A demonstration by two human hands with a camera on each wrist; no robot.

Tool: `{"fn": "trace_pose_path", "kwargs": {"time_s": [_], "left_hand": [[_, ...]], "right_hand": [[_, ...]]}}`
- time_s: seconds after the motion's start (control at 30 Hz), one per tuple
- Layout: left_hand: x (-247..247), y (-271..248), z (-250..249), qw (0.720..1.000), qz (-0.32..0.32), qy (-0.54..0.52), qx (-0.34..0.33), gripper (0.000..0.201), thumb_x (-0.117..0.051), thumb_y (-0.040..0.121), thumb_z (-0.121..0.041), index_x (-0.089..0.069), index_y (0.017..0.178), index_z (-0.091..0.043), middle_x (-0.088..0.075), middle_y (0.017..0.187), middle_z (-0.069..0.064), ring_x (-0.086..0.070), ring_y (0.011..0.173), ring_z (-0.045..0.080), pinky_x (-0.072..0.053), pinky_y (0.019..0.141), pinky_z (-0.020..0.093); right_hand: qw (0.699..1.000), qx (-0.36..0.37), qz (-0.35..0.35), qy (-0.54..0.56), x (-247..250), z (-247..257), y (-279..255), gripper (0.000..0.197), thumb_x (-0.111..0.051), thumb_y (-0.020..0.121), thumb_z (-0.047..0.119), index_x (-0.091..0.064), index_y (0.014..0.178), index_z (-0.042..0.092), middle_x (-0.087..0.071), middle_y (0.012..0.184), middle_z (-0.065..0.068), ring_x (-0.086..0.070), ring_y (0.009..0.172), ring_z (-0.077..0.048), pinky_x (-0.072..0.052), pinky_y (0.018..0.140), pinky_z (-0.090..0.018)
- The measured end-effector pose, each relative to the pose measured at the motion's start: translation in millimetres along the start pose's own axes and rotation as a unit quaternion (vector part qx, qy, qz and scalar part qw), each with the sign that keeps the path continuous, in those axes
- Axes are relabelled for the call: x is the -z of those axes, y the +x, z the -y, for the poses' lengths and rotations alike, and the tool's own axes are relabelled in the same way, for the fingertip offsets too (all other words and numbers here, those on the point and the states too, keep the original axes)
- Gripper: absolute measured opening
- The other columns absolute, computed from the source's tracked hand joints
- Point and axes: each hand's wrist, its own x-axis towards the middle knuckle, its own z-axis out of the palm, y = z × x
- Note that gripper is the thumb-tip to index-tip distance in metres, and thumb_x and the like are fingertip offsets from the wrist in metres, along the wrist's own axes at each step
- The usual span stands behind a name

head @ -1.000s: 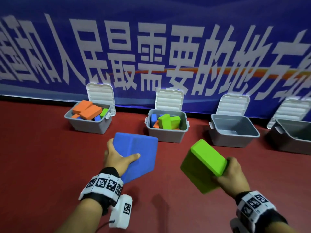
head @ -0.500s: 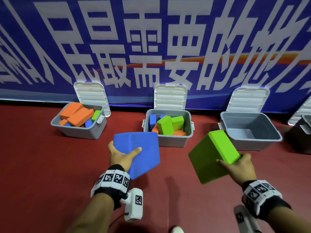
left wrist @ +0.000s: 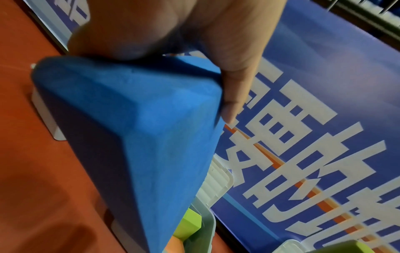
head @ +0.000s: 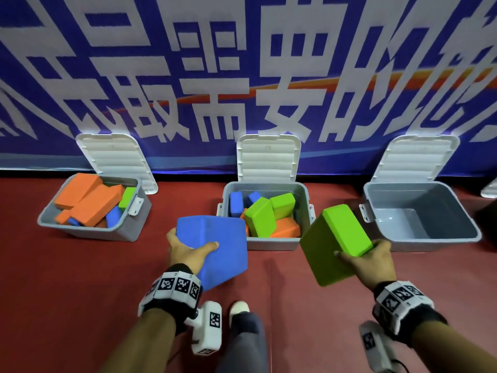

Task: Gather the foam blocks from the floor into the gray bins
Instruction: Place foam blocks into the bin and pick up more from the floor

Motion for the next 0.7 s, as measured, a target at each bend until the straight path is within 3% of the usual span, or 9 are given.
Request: {"fn": "trace_pose_path", "kwargs": {"time_s": [0.23,0.33,0.43,0.53,0.6,0.7], "left_hand": [[-75,107,-32,0.996,0.060,0.057,0.023,0.093,-0.084,0.063,-0.006,-0.028,0.137,-0.009,-0.048,0.130,0.015,-0.052,0.115,0.028,-0.041,0.097,0.035],[-112,138,-39,0.993,0.089,0.064,0.039,0.096,-0.085,0.062,-0.006,-0.027,0.138,-0.008,-0.048,0.130,0.014,-0.051,0.116,0.028,-0.041,0.098,0.034],[-158,166,-39,0.990,0.108,0.067,0.061,0.098,-0.087,0.058,-0.005,-0.027,0.136,-0.008,-0.050,0.129,0.015,-0.054,0.112,0.028,-0.043,0.096,0.036],[-214,195,-34,0.985,0.140,0.070,0.068,0.099,-0.086,0.059,-0.003,-0.026,0.137,-0.013,-0.049,0.125,0.007,-0.053,0.104,0.022,-0.042,0.089,0.029],[-249,212,-32,0.984,0.144,0.084,0.069,0.104,-0.088,0.056,-0.007,-0.025,0.139,-0.016,-0.048,0.125,0.006,-0.051,0.105,0.020,-0.041,0.091,0.028],[-300,238,-20,0.981,0.144,0.105,0.073,0.120,-0.090,0.038,-0.030,-0.025,0.139,-0.020,-0.046,0.133,0.008,-0.049,0.117,0.024,-0.041,0.101,0.035]], "right_hand": [[0.996,-0.085,-0.020,0.018,-52,28,86,0.075,-0.090,0.058,0.011,-0.041,0.113,-0.006,-0.054,0.104,-0.020,-0.052,0.092,-0.026,-0.044,0.081,-0.036],[0.993,-0.115,-0.016,0.018,-71,28,121,0.075,-0.091,0.056,0.014,-0.043,0.110,-0.006,-0.057,0.104,-0.020,-0.057,0.091,-0.028,-0.049,0.082,-0.040],[0.990,-0.137,-0.008,0.019,-91,26,165,0.075,-0.090,0.059,0.012,-0.041,0.113,-0.007,-0.056,0.102,-0.019,-0.055,0.090,-0.027,-0.046,0.079,-0.038],[0.990,-0.139,0.017,0.015,-119,23,219,0.074,-0.087,0.063,0.010,-0.038,0.116,-0.006,-0.052,0.100,-0.016,-0.050,0.089,-0.023,-0.038,0.076,-0.031],[0.989,-0.142,0.037,0.013,-141,19,258,0.075,-0.086,0.065,0.010,-0.036,0.119,-0.005,-0.049,0.102,-0.015,-0.047,0.090,-0.021,-0.036,0.076,-0.029],[0.986,-0.155,0.063,0.001,-170,8,312,0.078,-0.085,0.066,0.010,-0.034,0.124,-0.003,-0.051,0.106,-0.015,-0.048,0.090,-0.021,-0.036,0.077,-0.027]]}}
